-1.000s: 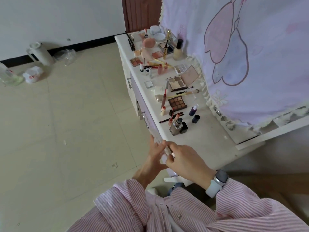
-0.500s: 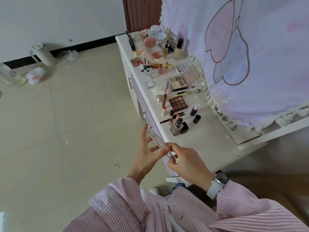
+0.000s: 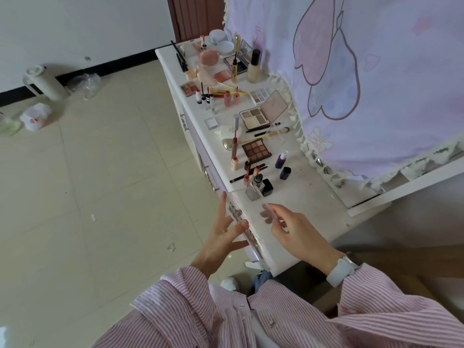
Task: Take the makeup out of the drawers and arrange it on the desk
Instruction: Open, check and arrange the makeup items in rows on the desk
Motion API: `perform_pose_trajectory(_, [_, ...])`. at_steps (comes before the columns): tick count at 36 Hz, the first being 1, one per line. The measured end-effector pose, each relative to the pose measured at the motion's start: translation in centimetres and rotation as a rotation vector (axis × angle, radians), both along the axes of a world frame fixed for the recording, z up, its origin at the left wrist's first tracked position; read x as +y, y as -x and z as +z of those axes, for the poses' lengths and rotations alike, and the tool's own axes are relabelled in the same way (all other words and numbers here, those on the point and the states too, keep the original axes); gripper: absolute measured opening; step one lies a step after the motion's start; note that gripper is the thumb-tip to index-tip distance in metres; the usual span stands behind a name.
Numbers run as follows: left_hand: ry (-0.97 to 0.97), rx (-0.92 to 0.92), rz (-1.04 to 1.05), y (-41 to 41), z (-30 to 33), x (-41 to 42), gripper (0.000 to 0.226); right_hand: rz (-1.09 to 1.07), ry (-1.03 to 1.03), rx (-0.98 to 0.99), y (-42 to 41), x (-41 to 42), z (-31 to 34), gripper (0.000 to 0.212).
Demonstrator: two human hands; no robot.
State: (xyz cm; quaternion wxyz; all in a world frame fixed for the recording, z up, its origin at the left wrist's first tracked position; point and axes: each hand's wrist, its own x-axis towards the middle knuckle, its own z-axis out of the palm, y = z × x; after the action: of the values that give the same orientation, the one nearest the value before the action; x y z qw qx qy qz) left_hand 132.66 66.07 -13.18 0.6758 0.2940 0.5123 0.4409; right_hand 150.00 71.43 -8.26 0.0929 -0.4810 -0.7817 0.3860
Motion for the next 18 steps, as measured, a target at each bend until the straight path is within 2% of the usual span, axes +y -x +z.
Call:
perform_pose_trajectory(4, [0.076, -0.214, 0.02, -0.4, -0.4, 0.0, 0.068, -0.109, -0.026, -0.045, -1.7, 0.6, -0.7, 0.036])
perform_pose_trajectory(8, [0.123, -0.278, 0.049, -0.4, -1.3, -0.5, 0.049, -0.202, -0.051, -0.075, -4.1, 0.6, -1.3, 0.035])
perform_pose_trajectory(13, [0.158, -0.118, 0.069, -0.8, -2.5, -0.5, 0.045, -0.317, -0.072, -0.075, -6.4, 1.0, -2.0, 0.033])
perform_pose_trajectory(16, [0.202, 0.099, 0.064, -2.0, -2.8, 0.5, 0.06, -0.347, -0.099, -0.109, -7.0, 1.5, -2.4, 0.034])
perform_pose_trajectory(18, [0.181, 0.307, -0.005, -3.0, -2.9, 1.2, 0.072, -0.346, -0.113, -0.151, -7.2, 2.0, -2.5, 0.034])
